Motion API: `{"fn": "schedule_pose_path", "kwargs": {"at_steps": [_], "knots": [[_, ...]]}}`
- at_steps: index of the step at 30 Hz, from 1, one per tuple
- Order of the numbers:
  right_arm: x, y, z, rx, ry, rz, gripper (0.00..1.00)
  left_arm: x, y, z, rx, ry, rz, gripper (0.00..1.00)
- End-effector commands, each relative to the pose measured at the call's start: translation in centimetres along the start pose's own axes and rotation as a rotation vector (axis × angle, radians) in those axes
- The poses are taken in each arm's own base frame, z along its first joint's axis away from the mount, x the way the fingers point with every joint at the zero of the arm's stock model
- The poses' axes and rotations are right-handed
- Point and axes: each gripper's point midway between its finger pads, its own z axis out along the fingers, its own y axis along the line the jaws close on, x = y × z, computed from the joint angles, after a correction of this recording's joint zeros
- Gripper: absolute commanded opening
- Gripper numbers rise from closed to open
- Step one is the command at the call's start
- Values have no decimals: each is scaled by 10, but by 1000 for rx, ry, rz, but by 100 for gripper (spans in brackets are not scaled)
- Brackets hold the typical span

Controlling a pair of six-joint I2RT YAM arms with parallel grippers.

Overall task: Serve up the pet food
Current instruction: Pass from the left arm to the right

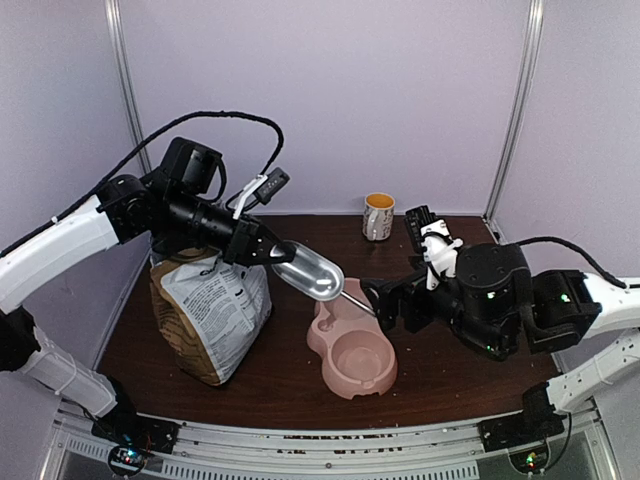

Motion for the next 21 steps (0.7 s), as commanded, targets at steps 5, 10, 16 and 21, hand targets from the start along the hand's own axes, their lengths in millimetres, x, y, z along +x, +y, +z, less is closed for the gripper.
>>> {"fn": "schedule_pose_path", "kwargs": {"at_steps": [5, 10, 16, 21], "knots": [[-11, -17, -8, -99, -66, 209, 100, -25, -15, -23, -13, -103, 108, 0], [-14, -23, -8, -157, -94, 279, 100, -36, -19, -32, -31, -140, 137, 0], [-17, -38, 5, -146, -79, 336, 100, -62, -24, -52, -96, -197, 180, 0], [-28, -40, 5, -131, -88, 370, 100, -91, -25, -72, -177, -260, 188, 0]]}}
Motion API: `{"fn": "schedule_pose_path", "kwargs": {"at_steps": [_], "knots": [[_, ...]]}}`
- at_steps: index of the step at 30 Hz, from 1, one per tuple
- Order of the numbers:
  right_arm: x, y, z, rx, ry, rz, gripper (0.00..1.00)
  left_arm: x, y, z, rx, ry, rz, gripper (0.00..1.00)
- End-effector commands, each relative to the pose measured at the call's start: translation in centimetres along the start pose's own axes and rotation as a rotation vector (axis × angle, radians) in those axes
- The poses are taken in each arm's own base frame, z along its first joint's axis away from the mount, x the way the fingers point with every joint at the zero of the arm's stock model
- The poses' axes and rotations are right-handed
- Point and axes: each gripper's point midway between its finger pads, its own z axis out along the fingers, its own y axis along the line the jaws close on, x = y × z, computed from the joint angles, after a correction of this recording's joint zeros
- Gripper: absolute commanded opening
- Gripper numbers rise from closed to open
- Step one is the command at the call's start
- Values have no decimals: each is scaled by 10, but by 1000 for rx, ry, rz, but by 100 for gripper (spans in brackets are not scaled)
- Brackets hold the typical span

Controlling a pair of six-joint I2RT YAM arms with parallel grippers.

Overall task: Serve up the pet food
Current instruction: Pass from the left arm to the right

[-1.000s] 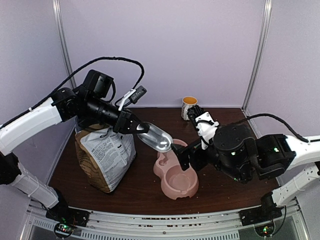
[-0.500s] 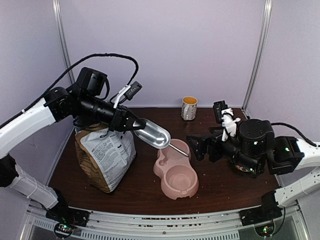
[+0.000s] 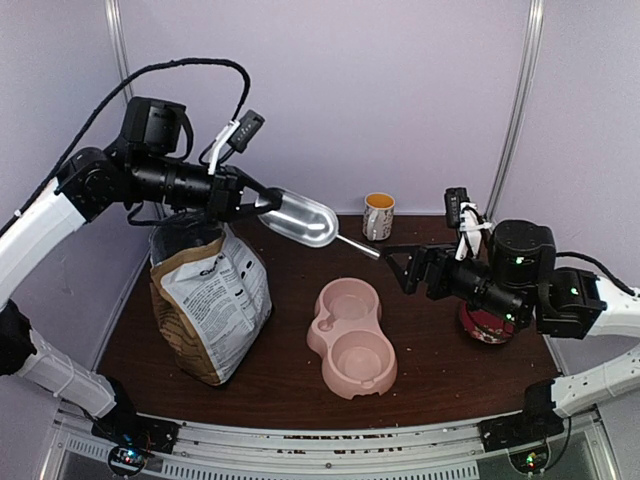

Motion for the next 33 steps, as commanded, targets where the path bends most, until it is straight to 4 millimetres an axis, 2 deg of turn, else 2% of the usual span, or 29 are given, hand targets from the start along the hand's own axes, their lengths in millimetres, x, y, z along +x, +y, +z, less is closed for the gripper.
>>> {"fn": "schedule_pose_path", "kwargs": {"at_steps": [1, 5, 11, 14, 16, 21, 28, 33], "knots": [[-11, 8, 0, -26, -13, 52, 100, -39, 3, -18, -81, -104, 50, 0], [-7, 0, 1, 15, 6, 56, 100, -48, 1, -23, -88, -145, 67, 0], [-6, -8, -5, -63, -6, 188, 100, -39, 2, -24, -69, -174, 81, 0], [-6, -7, -9, -82, -4, 192, 100, -33, 6, -22, -66, -180, 69, 0], [-7, 1, -10, -125, -1, 192, 100, -29, 10, -20, -48, -185, 41, 0], [-12, 37, -14, -346, -40, 179, 100, -19, 21, -15, -8, -182, -10, 0], [-14, 75, 0, -480, -17, 136, 100, -13, 24, -14, 0, -176, -19, 0], [-13, 86, 13, -492, -13, 104, 100, -11, 19, -10, 49, -173, -34, 0]]}}
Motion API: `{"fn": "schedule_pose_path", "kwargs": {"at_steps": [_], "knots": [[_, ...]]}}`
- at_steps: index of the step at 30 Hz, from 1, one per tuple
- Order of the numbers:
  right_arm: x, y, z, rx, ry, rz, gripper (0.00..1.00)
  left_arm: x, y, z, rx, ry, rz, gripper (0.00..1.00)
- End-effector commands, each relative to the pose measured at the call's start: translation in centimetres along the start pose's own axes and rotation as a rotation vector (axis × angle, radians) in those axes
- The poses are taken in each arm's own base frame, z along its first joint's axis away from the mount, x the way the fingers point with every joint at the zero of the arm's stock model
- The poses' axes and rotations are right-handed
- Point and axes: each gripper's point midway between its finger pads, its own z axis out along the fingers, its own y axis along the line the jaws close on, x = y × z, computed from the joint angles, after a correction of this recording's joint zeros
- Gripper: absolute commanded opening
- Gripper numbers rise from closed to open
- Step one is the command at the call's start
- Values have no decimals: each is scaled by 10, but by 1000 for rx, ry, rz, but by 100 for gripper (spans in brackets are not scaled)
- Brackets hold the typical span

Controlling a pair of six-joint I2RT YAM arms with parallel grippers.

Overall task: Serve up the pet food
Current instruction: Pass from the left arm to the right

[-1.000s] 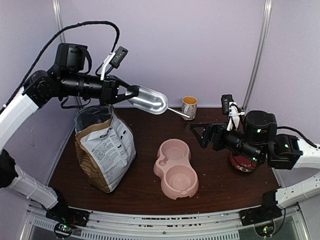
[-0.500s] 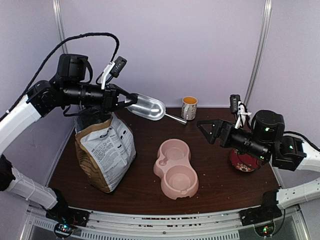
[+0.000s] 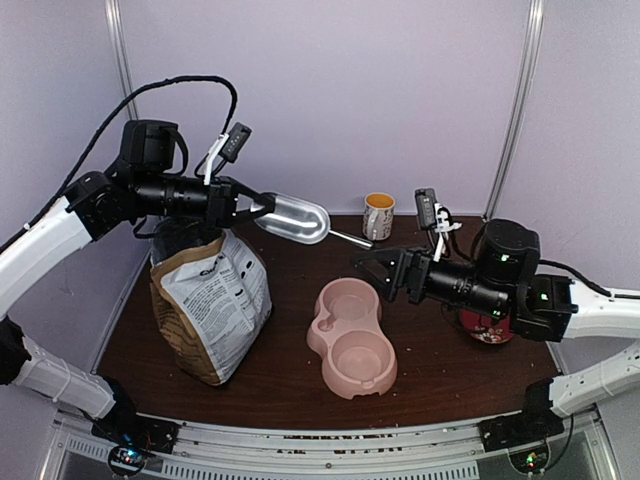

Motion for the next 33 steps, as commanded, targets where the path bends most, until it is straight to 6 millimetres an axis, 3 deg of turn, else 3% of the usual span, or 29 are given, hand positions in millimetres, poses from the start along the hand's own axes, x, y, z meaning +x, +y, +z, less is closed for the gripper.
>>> {"fn": "schedule_pose_path", "kwargs": {"at_steps": [1, 6, 18, 33], "knots": [[-22, 28, 7, -110, -53, -37, 99, -18, -16, -6, 81, -79, 29, 0], [-32, 35, 10, -142, -111, -30, 91, -18, -20, -5, 111, -81, 20, 0], [-39, 58, 25, -267, -146, 2, 56, -17, -26, -5, 153, -87, 20, 0], [-35, 61, 29, -277, -121, 0, 36, -16, -23, -4, 143, -85, 18, 0]]}}
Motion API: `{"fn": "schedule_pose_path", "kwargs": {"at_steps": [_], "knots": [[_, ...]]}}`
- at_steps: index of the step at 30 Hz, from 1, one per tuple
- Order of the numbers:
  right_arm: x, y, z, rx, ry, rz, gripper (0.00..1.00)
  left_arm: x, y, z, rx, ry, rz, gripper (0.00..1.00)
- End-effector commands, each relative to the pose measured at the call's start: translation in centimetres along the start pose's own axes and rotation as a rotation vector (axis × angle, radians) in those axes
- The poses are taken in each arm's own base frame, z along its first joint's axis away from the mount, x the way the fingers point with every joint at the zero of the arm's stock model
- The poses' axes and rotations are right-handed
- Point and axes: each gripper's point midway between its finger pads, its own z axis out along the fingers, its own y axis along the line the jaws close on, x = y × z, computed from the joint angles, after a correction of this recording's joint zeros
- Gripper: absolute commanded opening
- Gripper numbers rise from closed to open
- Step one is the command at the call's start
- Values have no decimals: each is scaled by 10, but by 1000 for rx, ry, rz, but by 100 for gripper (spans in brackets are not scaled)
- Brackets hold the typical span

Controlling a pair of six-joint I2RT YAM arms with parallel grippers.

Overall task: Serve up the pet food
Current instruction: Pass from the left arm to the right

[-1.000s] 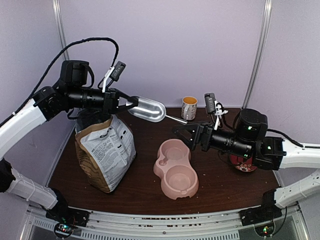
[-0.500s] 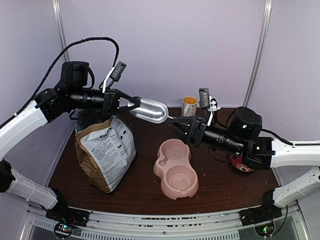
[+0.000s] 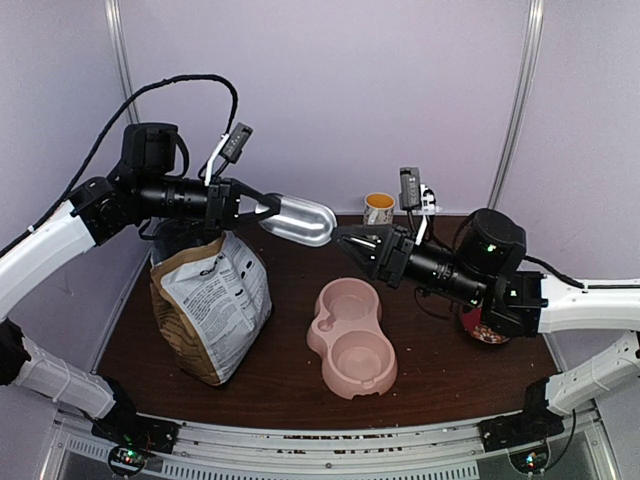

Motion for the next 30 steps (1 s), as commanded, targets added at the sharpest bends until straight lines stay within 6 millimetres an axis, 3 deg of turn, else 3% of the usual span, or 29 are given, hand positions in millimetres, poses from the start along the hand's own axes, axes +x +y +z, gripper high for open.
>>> {"fn": "schedule_pose_path", "kwargs": {"at_steps": [1, 30], "knots": [[-10, 14, 2, -48, -10, 1, 35, -15, -6, -6, 13, -58, 41, 0], [-17, 28, 0, -107, -19, -24, 14, -12, 1, -2, -10, -46, 28, 0]]}}
